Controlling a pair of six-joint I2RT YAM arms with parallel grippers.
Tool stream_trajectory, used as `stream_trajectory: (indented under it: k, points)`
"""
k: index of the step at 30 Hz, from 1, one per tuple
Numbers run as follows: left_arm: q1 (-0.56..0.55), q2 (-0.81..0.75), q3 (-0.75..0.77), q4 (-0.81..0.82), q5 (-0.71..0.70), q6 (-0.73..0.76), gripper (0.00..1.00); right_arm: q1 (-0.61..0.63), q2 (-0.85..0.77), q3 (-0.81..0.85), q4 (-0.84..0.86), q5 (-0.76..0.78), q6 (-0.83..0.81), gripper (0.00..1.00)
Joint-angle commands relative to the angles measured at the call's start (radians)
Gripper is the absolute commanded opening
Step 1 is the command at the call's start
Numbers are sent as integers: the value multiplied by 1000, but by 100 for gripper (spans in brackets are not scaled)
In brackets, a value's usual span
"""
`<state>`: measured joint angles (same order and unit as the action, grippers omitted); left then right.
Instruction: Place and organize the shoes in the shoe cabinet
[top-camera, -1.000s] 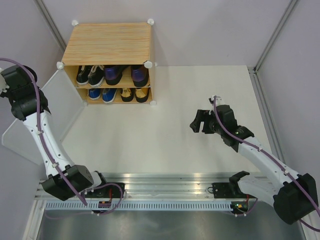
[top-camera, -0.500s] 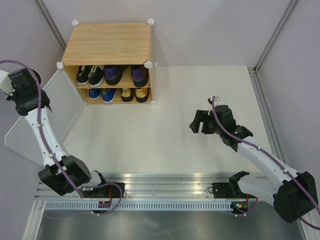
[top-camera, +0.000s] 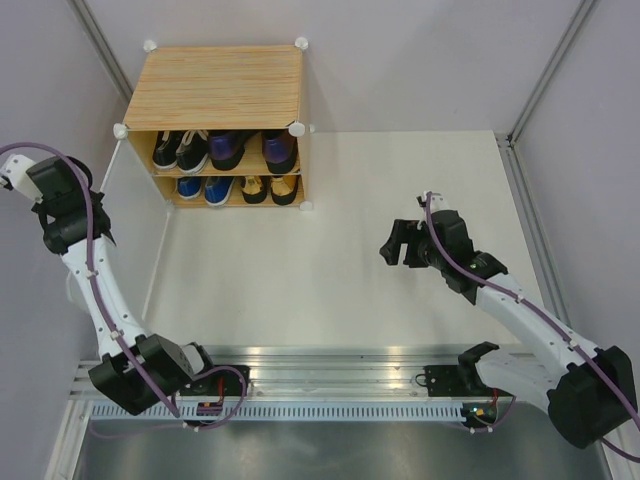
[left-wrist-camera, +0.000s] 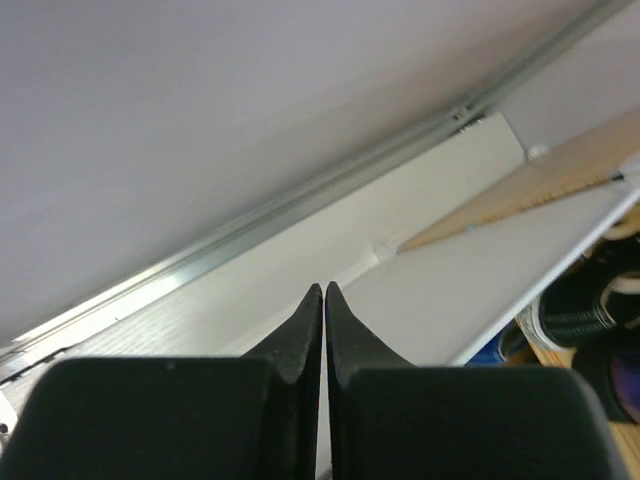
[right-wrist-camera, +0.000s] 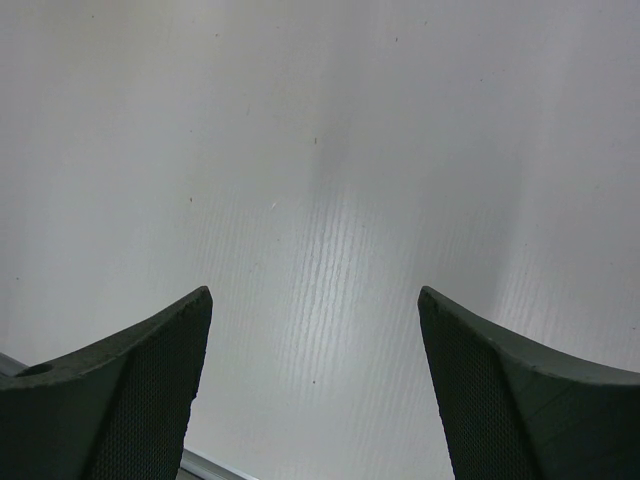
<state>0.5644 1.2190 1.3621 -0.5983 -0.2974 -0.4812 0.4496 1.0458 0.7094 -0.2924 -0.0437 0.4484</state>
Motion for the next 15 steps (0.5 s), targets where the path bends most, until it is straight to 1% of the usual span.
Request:
stream_trajectory:
  k: [1, 3, 4, 6, 8, 9, 11, 12, 14, 15]
  points:
    - [2, -58, -70, -26, 228, -16, 2, 6, -29, 5, 19, 21, -4, 87]
    - [-3, -101, -102, -26, 286, -11, 2, 6, -39, 4, 19, 21, -4, 87]
    - [-8, -113, -110, -21, 293, 1, 2, 6, -44, 4, 18, 24, -4, 87]
    - [-20, -142, -130, -23, 375, 19, 3, 6, -53, 2, 18, 24, -4, 87]
    - [-37, -156, -153, -23, 423, 39, 4, 8, -55, 2, 18, 21, -4, 87]
    - [-47, -164, -159, -23, 482, 44, 4, 8, -56, 2, 18, 21, -4, 87]
    - [-64, -164, -169, -17, 553, 53, 7, 8, -56, 2, 18, 18, -2, 87]
    - [-87, -164, -170, -6, 639, 64, 9, 8, -56, 2, 19, 18, -2, 87]
    - [-127, -154, -167, 12, 713, 116, 11, 8, -59, 2, 18, 18, -2, 87]
    - [-182, -135, -150, 12, 771, 165, 12, 8, -61, 1, 18, 21, -2, 87]
